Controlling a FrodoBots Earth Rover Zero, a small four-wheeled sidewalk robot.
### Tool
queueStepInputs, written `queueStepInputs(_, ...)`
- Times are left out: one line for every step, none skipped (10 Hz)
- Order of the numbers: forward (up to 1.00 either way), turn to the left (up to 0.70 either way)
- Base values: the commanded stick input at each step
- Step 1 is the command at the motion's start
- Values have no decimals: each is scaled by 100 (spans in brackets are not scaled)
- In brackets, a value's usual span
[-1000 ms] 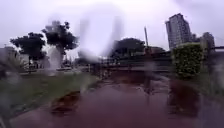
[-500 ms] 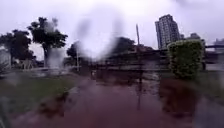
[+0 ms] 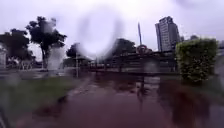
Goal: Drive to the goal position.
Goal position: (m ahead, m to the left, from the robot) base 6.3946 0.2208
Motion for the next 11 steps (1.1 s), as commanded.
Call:
queueStepInputs(95, 1)
queueStepInputs(95, 1)
queueStepInputs(95, 1)
queueStepInputs(95, 1)
queueStepInputs(95, 1)
queueStepInputs(95, 1)
queueStepInputs(95, 1)
queueStepInputs(95, 1)
queueStepInputs(95, 1)
queueStepInputs(95, 1)
queueStepInputs(95, 7)
